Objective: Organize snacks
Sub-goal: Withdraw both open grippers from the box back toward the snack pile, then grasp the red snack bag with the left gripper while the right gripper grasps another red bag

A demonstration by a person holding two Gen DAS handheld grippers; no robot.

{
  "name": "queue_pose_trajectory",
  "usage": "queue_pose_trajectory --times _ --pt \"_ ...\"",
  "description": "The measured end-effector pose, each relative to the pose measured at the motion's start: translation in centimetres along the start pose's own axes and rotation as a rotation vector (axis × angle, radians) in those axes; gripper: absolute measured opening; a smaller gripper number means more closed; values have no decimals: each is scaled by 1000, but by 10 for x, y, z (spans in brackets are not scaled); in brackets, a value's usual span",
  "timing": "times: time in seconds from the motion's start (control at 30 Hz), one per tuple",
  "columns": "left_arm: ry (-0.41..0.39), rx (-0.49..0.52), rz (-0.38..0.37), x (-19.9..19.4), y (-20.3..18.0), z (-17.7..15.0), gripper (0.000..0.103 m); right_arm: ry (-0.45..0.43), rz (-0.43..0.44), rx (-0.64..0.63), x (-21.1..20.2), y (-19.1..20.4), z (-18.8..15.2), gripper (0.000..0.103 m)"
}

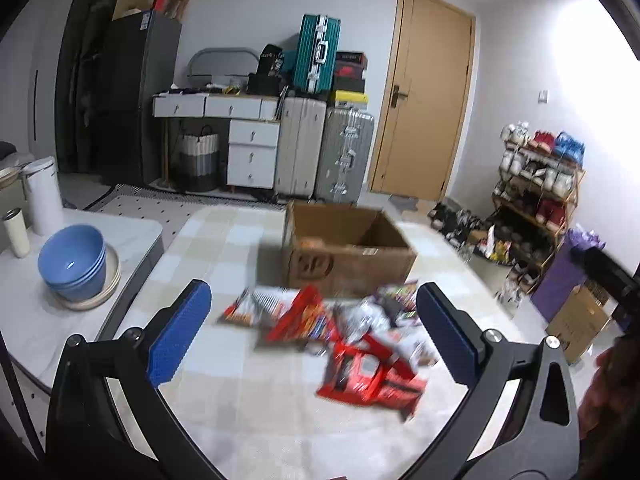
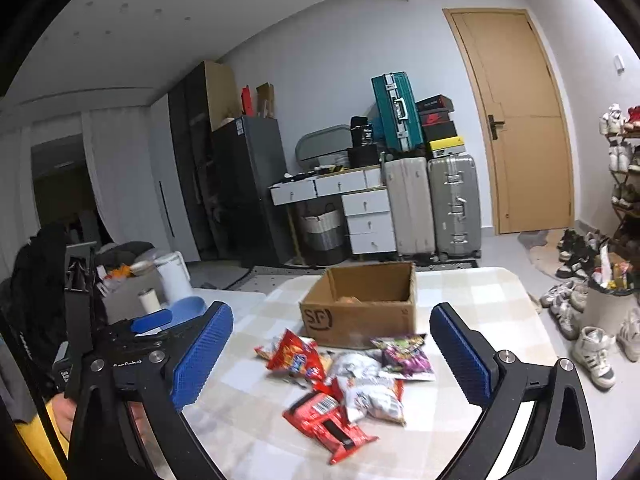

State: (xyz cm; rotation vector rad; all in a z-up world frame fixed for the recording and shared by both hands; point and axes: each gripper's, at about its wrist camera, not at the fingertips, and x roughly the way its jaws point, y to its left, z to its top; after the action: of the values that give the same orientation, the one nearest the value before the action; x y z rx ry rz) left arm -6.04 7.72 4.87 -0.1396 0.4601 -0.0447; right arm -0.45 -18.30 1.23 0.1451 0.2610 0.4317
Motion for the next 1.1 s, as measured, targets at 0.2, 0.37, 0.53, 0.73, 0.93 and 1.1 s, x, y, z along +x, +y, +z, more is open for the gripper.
queue_pose_trajectory --times 0.2,0.37,0.53,0.73,0.93,1.1 --pt "84 -9 10 28 10 -34 103 27 -57 14 0 -3 -41 101" --pt "161 0 -16 59 -3 -52 103 57 -55 30 7 -7 -52 101" --pt "196 28 -14 83 -17 -57 103 132 -45 21 27 -8 -65 101" --pt "253 29 -11 113 -20 -68 103 240 -17 50 56 -16 -90 101" --pt "321 30 -19 152 -21 -82 103 361 -3 65 91 -24 -110 101" --pt "395 20 -36 185 -24 -93 102 399 10 90 106 -35 -116 101"
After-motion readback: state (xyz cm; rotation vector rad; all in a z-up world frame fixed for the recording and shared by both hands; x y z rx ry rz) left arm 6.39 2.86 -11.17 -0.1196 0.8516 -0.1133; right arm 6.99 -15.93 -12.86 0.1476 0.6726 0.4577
